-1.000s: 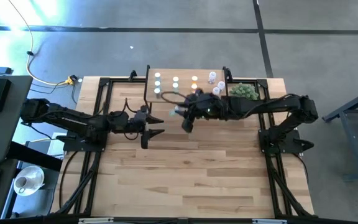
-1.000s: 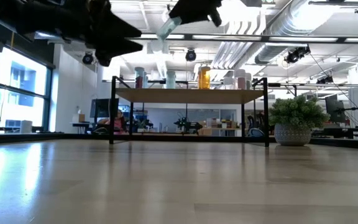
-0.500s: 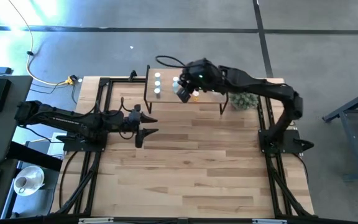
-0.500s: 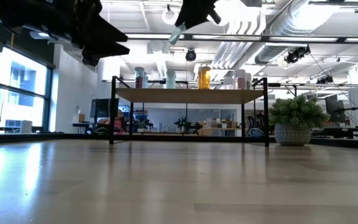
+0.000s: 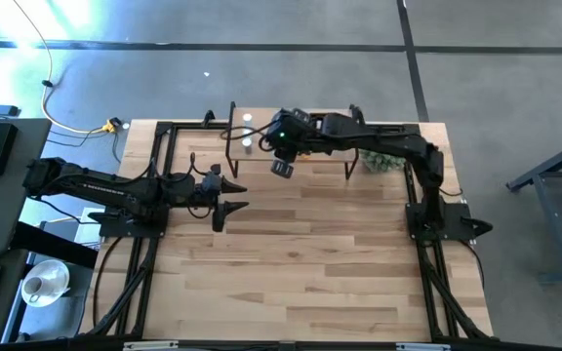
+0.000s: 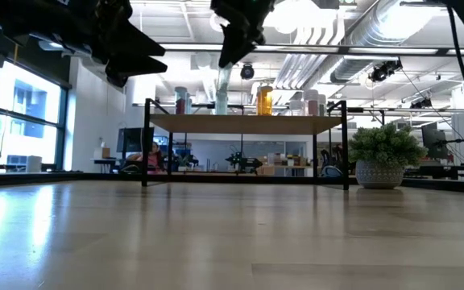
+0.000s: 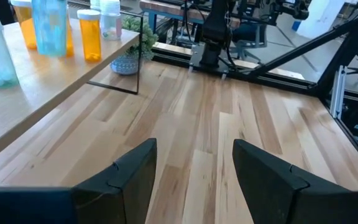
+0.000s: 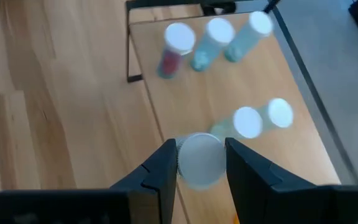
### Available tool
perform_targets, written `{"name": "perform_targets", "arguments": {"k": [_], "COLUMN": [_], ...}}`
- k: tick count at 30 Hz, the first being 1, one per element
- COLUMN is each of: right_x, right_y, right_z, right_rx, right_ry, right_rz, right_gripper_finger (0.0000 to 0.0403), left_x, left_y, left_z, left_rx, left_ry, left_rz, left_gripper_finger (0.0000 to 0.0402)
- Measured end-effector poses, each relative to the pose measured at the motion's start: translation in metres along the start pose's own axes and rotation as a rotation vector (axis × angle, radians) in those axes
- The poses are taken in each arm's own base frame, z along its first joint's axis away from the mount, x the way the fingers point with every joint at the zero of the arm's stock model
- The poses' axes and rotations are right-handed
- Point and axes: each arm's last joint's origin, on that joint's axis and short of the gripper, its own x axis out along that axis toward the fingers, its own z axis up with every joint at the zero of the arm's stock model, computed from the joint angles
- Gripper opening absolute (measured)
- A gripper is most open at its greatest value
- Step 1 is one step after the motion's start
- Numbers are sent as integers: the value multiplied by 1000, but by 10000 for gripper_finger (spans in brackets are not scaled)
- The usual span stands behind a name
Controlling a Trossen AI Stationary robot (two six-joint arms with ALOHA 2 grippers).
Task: Pick and place medicine bottles onto shelf by color
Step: Put the light blue pill bottle on the shelf aligned with the other light blue pill bottles
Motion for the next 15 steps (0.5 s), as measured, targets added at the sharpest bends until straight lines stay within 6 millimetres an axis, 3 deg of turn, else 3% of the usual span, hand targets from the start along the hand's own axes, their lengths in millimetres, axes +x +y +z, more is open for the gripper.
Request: {"name": "perform_targets", "arguments": {"k": [8, 15], "right_x": [24, 32], "right_y": [10, 9], "right_z": [-2, -3], "right_rx": [-103, -123], "right_ry": [39, 51], "right_rz": [7, 3], "right_gripper_finger": [106, 106], "left_x": [0, 0], "left_y": [0, 0], "left_z": [0, 0], "left_rx": [-8, -8], "left_ry": [0, 5], "left_rz": [0, 0], "left_gripper_finger": [200, 200]}}
